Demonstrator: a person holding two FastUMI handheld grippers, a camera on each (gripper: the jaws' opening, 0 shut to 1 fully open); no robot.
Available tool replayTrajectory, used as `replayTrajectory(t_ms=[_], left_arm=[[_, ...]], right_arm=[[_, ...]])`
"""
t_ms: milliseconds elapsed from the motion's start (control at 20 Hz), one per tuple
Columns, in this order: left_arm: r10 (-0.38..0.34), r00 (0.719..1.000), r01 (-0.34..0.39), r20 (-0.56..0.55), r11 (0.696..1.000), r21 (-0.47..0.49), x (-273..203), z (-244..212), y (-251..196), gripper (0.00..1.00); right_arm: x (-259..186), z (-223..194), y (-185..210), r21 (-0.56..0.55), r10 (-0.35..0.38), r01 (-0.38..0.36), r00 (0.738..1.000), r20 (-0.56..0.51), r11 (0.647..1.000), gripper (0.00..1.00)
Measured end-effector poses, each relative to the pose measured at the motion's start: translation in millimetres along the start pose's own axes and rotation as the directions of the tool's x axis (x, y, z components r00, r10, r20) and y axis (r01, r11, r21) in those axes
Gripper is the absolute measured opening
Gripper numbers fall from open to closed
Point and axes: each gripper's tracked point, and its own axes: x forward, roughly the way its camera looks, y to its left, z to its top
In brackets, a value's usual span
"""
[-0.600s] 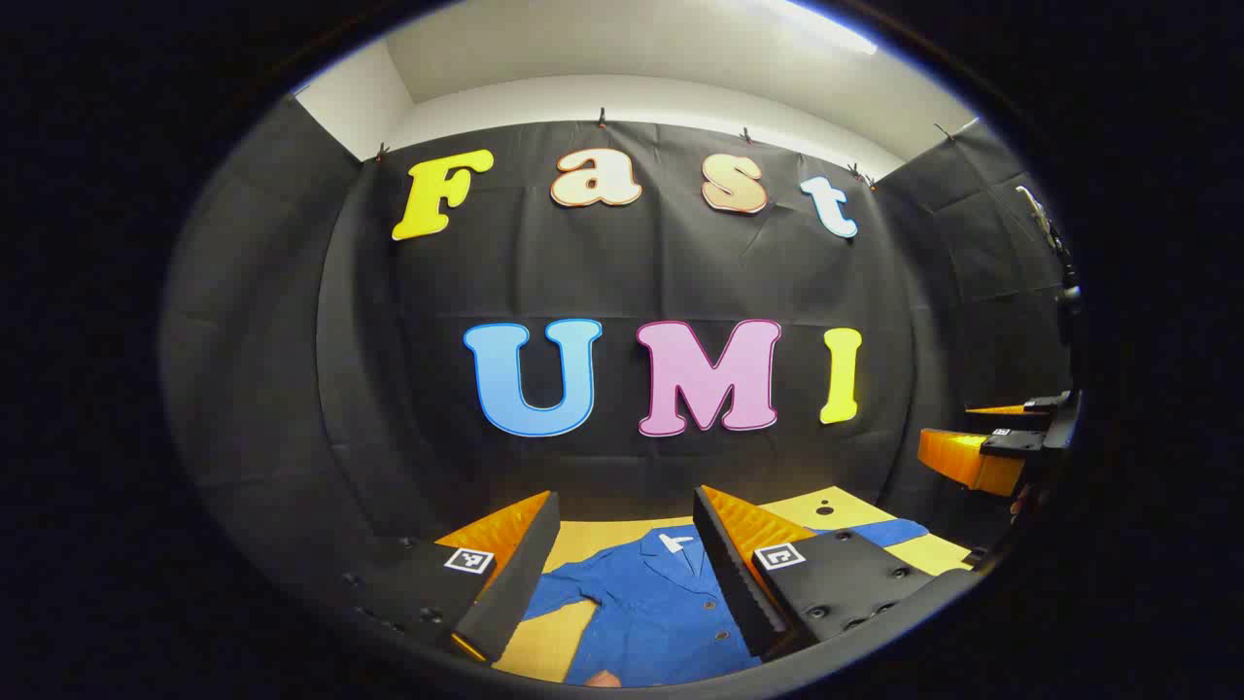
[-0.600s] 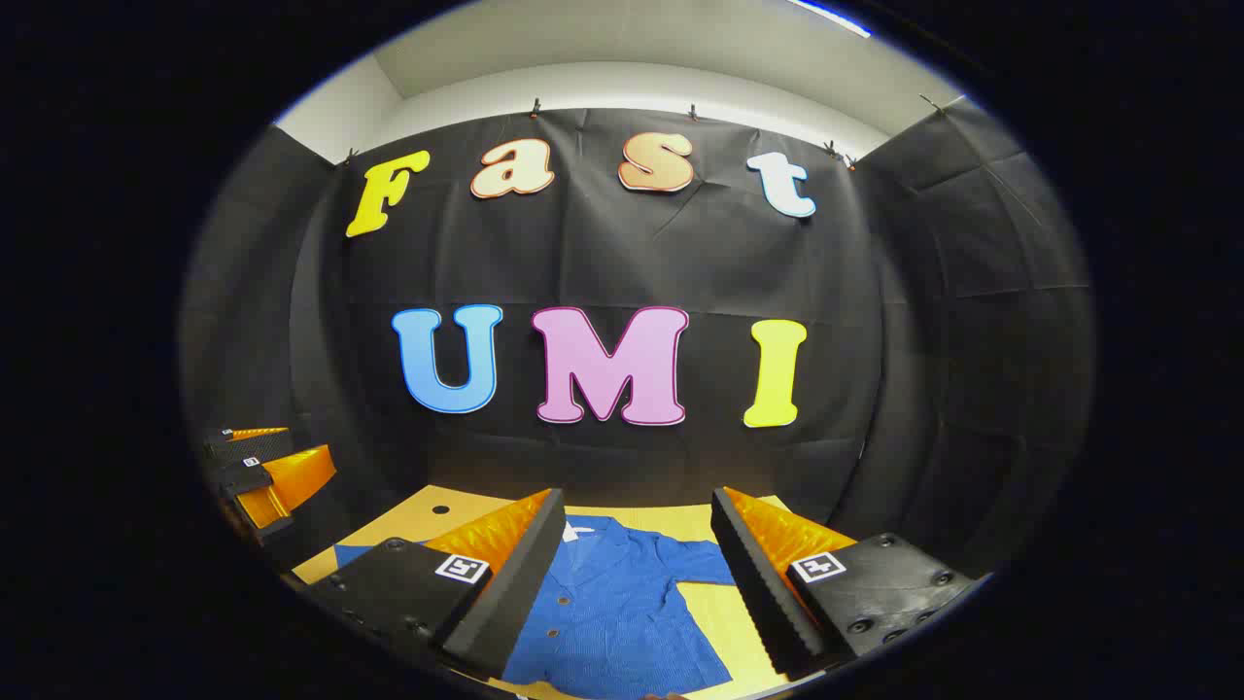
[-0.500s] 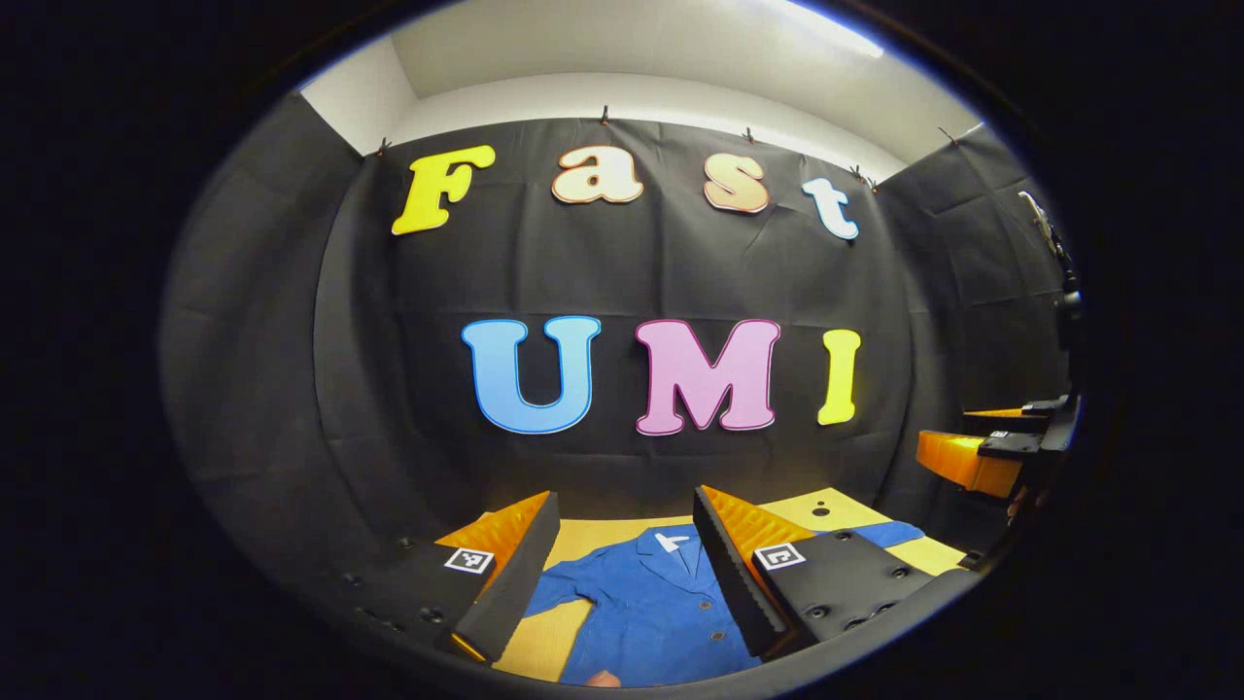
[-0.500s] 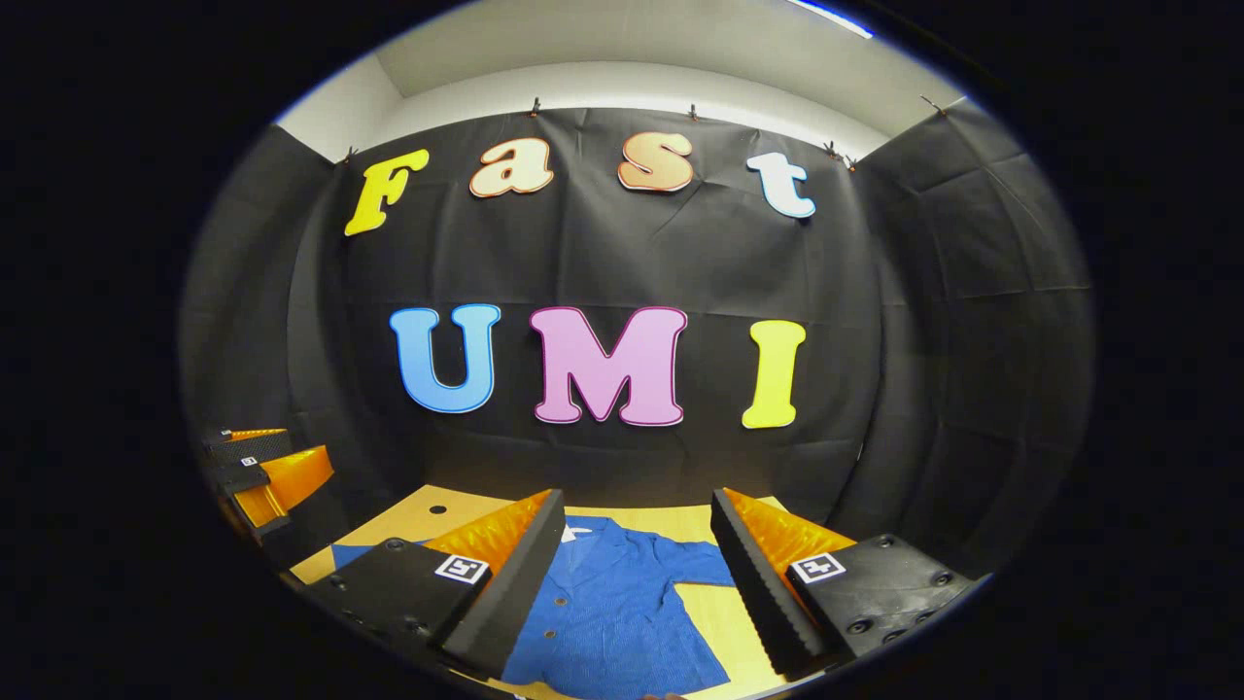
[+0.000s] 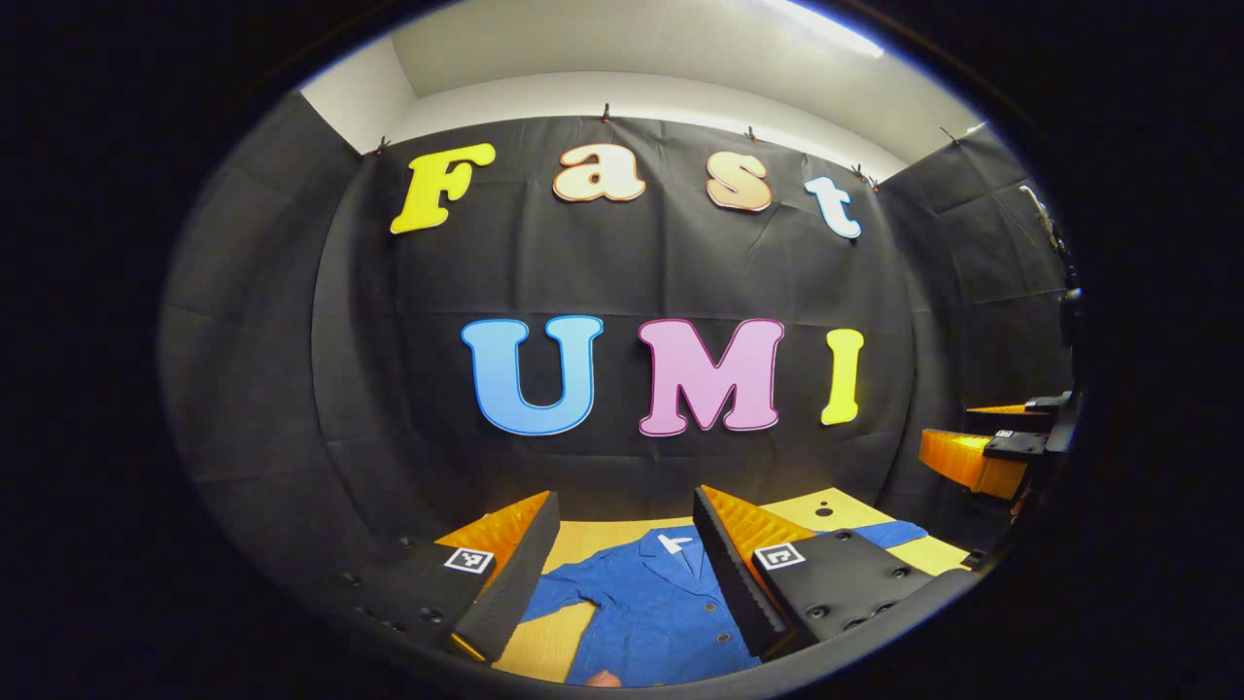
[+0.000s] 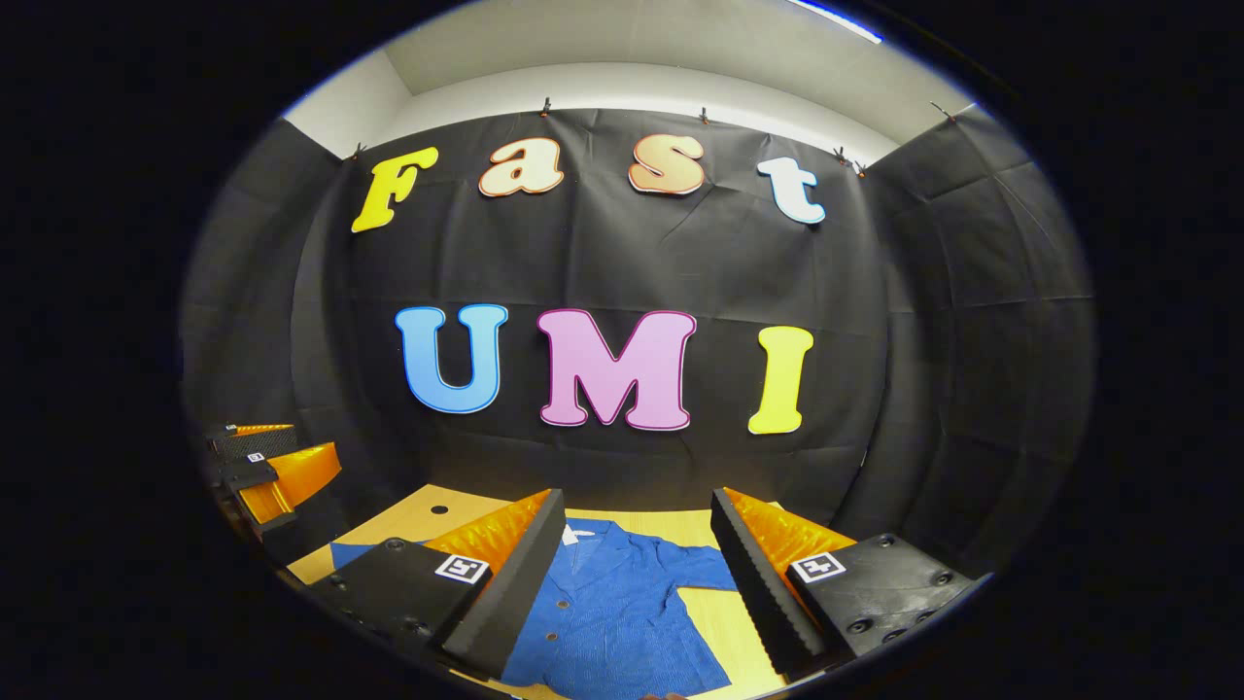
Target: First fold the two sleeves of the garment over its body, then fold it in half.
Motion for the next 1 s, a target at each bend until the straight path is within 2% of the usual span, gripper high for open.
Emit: replayTrajectory(t_ms=[100,150,250,300,500,750,850,1000], left_arm=[[-0.001,1.000,0.001,0.003,1.000,-0.001,0,0,-1,0.80],[0.001,1.000,-0.001,0.003,1.000,-0.002,-1,0,0,0.80],[0.004,1.000,-0.004,0.002,1.000,-0.005,-1,-1,1,0.79],[0.008,1.000,-0.008,0.000,1.000,-0.007,-1,-1,2,0.80],[0.013,1.000,-0.013,-0.006,1.000,-0.011,-4,-3,4,0.80],[0.014,1.000,-0.014,-0.015,1.000,0.012,1,-7,15,0.80],[-0.008,1.000,0.008,-0.022,1.000,-0.002,4,-10,16,0.80],[-0.037,0.999,0.037,-0.034,0.999,0.002,7,-17,18,0.80]], right_arm=[[0,1,0,0.002,0.002,-0.002,1.000,0.001,1.000,1.00],[2,3,0,0.006,0.001,-0.001,1.000,0.002,1.000,0.96],[2,1,0,0.011,0.002,-0.002,1.000,0.000,1.000,1.00],[2,1,-2,0.008,0.001,-0.001,1.000,-0.002,1.000,0.96],[9,4,-10,-0.019,0.007,-0.007,1.000,-0.003,1.000,0.96],[37,40,-43,-0.082,-0.002,0.003,1.000,0.022,0.997,0.96],[56,48,-64,-0.068,-0.003,0.002,1.000,-0.015,0.998,0.96],[93,44,-112,-0.006,-0.042,0.042,0.989,-0.144,0.999,0.96]])
